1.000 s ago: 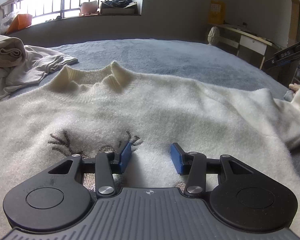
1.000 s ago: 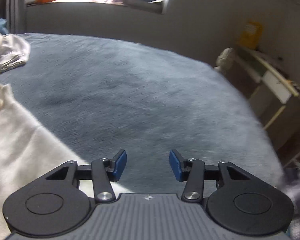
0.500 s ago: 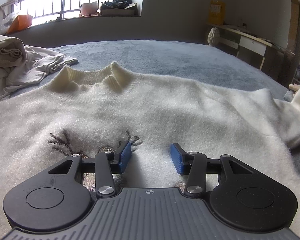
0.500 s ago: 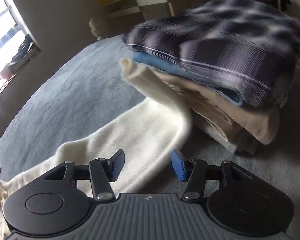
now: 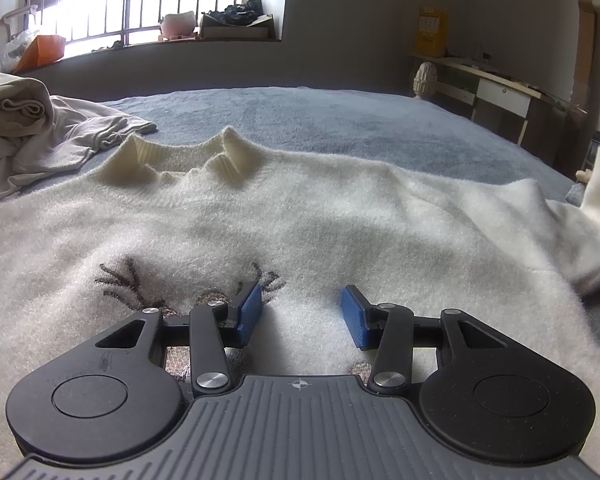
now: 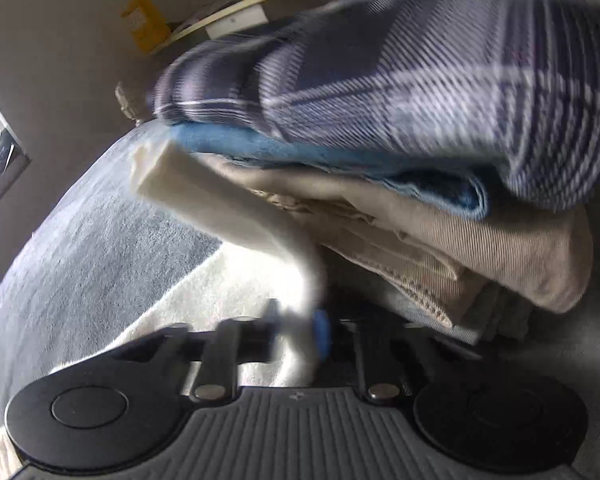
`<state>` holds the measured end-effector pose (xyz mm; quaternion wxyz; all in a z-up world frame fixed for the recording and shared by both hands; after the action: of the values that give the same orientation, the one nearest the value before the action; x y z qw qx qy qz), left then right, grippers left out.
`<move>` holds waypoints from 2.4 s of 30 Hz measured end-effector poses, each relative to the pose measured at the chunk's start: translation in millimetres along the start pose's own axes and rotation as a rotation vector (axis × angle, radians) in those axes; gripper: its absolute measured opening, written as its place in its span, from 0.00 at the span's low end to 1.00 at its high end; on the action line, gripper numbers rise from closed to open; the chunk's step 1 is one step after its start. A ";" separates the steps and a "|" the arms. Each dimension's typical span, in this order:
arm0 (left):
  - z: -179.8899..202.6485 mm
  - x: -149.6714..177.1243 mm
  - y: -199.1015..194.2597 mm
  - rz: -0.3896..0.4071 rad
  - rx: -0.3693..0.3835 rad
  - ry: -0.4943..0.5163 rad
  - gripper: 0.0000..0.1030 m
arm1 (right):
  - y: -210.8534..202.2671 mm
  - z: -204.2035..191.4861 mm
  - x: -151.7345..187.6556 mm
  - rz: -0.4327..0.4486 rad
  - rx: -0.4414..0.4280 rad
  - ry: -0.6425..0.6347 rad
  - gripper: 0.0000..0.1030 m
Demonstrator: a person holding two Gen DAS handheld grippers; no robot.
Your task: Fold clothes
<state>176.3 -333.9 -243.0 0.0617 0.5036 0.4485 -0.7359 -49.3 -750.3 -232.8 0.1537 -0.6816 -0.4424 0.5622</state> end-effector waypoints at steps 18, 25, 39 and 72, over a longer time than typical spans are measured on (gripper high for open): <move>38.9 -28.6 -36.4 0.143 0.068 0.083 0.46 | -182.5 -140.5 -22.3 0.238 -0.655 -0.300 0.08; 121.0 -17.1 10.6 -0.071 0.239 0.209 0.58 | -200.3 -162.3 -13.9 0.224 -0.741 -0.373 0.09; -118.2 -11.8 -95.8 -0.267 0.045 -0.385 0.58 | -224.3 -232.4 73.0 0.150 -0.947 -0.585 0.09; -202.6 7.5 -116.0 -0.264 -0.087 -0.579 0.58 | -108.9 -115.7 255.9 -0.579 -0.679 0.537 0.61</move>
<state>248.7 -116.4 -197.9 0.1121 0.2075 0.5048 -0.8304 2.2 -457.3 -280.0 0.1810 -0.6630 -0.7152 0.1268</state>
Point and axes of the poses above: each gripper's, at about its wrist camera, not at the fingertips, and y roughly the way its jaws point, z to its right, x to its underside, the point moved 2 cm from there along y, roughly the way its jaws point, and after that the axes turned 2 degrees about -z, right-handed, at the moved point
